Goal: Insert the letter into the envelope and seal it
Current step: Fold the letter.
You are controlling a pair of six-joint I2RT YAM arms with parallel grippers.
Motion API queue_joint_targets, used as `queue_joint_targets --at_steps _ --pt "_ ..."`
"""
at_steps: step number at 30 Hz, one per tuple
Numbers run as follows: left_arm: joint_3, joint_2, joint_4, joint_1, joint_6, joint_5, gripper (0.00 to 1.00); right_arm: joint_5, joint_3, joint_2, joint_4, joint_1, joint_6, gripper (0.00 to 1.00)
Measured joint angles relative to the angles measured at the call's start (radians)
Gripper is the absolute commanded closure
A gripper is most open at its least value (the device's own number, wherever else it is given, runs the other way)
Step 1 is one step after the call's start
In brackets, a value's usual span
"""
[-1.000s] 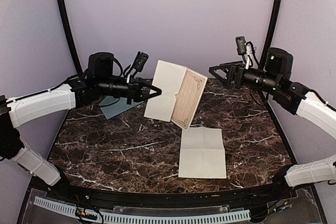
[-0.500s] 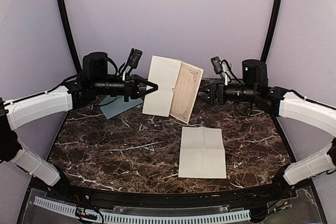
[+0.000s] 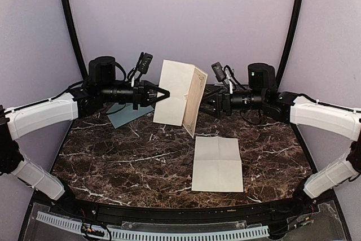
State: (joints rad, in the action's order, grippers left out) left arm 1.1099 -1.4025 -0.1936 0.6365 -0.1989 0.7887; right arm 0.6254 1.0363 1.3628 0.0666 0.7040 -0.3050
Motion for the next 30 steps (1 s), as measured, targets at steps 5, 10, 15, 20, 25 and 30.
queue_joint_targets --at_steps 5,10,15,20,25,30 --pt "0.0 -0.005 0.0 0.0 0.0 0.017 1.0 0.026 0.0 0.014 0.052 0.01 -0.023 0.12" --pt "0.0 -0.014 -0.001 0.0 -0.006 0.058 1.0 0.047 0.0 0.034 0.107 0.015 -0.047 0.17" --pt "0.0 -0.02 -0.012 0.0 -0.014 0.098 1.0 0.061 0.0 0.055 0.149 0.027 -0.069 0.26" --pt "0.0 -0.021 -0.021 0.0 -0.02 0.125 1.0 0.077 0.002 0.077 0.189 0.038 -0.087 0.38" --pt "0.0 -0.023 -0.023 0.0 -0.023 0.146 1.0 0.093 0.006 0.093 0.234 0.046 -0.11 0.51" --pt "0.0 -0.028 -0.029 0.0 -0.028 0.164 1.0 0.111 0.008 0.096 0.285 0.051 -0.134 0.6"
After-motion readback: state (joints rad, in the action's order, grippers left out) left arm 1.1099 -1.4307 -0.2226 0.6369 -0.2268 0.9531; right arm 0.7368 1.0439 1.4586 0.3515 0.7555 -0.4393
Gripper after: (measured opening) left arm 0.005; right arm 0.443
